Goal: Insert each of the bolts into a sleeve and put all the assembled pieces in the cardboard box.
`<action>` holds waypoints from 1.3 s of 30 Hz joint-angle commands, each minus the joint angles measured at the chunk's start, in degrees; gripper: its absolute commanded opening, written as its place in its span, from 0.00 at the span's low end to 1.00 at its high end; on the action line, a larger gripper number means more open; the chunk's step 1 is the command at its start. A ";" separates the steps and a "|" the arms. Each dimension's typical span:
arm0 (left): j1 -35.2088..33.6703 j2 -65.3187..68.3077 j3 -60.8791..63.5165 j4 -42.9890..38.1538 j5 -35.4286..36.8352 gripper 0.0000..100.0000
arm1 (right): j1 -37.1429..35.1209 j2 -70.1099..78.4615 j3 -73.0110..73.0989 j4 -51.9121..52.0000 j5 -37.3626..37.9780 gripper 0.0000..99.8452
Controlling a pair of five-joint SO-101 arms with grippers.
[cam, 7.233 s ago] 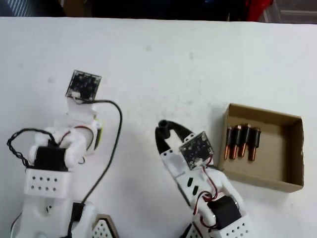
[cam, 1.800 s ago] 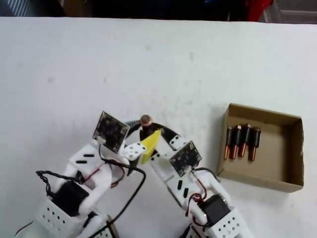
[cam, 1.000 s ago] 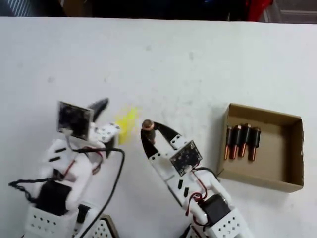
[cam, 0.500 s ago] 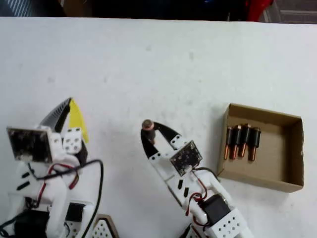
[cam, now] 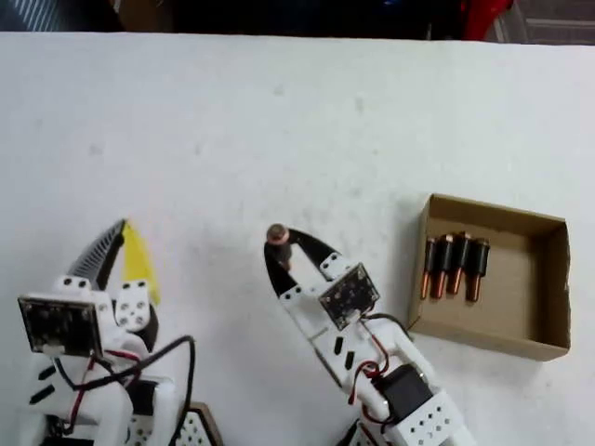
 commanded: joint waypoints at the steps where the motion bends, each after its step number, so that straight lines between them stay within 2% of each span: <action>1: -4.53 -0.22 0.26 1.14 -0.26 0.02 | -0.04 -0.84 0.53 0.92 0.70 0.02; 11: -4.79 -0.22 3.34 9.23 -0.53 0.02 | -0.04 -0.84 0.53 0.92 0.70 0.02; 17: -5.05 -0.22 17.76 8.70 -0.53 0.02 | -0.04 -0.84 0.53 0.92 0.70 0.02; 23: -4.97 -0.22 26.11 8.44 -0.44 0.02 | -0.04 -0.84 0.53 0.92 0.70 0.02; 30: -5.14 -0.22 38.42 0.53 -0.35 0.02 | 0.04 -0.75 0.53 0.92 0.70 0.02; 36: -5.14 -0.13 40.62 0.00 -0.35 0.02 | 1.19 -0.75 0.53 0.92 0.70 0.02; 39: -4.70 -0.13 40.62 4.13 -0.53 0.02 | 1.19 -0.75 0.53 0.92 0.70 0.02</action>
